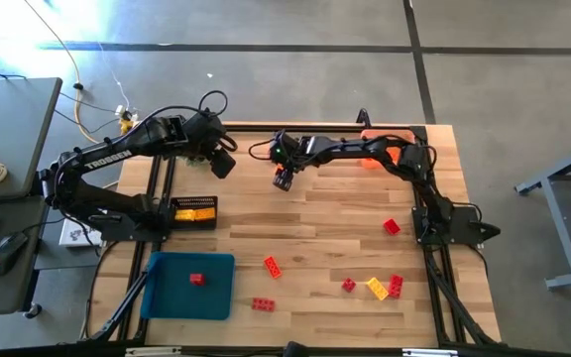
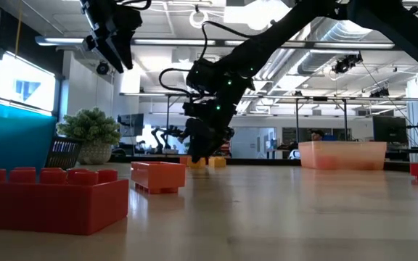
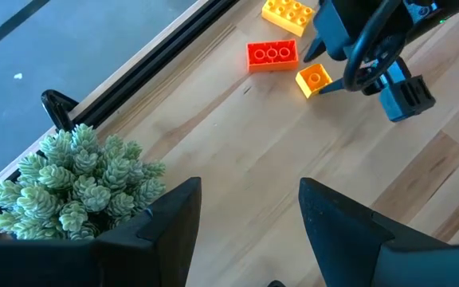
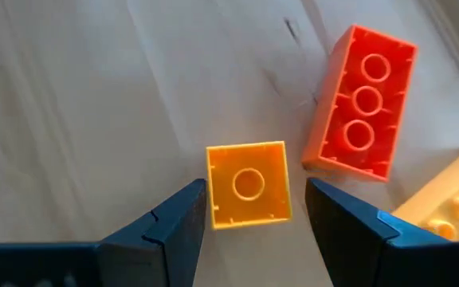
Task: Sort & place blocks by color
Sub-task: Put the yellow game piece into the black bin
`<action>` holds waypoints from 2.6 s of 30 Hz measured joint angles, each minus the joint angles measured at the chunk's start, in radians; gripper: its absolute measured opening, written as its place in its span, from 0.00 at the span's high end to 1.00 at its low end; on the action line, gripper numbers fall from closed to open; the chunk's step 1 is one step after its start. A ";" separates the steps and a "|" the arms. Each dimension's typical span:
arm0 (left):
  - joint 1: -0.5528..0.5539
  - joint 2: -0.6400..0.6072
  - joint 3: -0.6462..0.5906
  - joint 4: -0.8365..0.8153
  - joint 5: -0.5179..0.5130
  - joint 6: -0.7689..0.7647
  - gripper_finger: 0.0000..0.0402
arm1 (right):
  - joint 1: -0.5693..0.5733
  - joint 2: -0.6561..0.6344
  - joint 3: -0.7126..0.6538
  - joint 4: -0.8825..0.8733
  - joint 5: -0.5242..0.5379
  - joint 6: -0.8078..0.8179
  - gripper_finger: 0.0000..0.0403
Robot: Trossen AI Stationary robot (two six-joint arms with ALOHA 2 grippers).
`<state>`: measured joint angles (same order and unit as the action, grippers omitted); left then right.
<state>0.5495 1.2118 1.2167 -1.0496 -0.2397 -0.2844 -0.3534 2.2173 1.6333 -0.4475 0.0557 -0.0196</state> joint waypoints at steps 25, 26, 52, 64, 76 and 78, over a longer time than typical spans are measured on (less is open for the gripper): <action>0.000 0.000 0.000 0.000 0.003 0.000 0.50 | 0.029 0.035 0.002 0.022 0.038 0.041 0.71; 0.000 0.000 0.000 -0.001 0.003 0.000 0.50 | 0.029 0.035 0.002 0.022 0.038 0.041 0.71; 0.000 0.000 0.000 0.031 0.142 0.056 0.50 | 0.107 -0.163 0.001 -0.105 -0.143 -0.025 0.71; 0.000 0.000 0.000 0.231 0.292 -0.139 0.50 | 0.171 -0.287 0.002 -0.088 -0.058 -0.120 0.71; 0.000 0.000 0.000 0.316 0.438 -0.366 0.50 | 0.266 -0.348 0.002 -0.023 0.224 -0.276 0.71; 0.000 0.000 0.000 0.317 0.449 -0.382 0.50 | 0.275 -0.350 0.002 0.005 0.239 -0.290 0.71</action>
<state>0.5491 1.2118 1.2167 -0.7322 0.2094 -0.6661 -0.0780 1.8670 1.6352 -0.4427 0.2946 -0.3093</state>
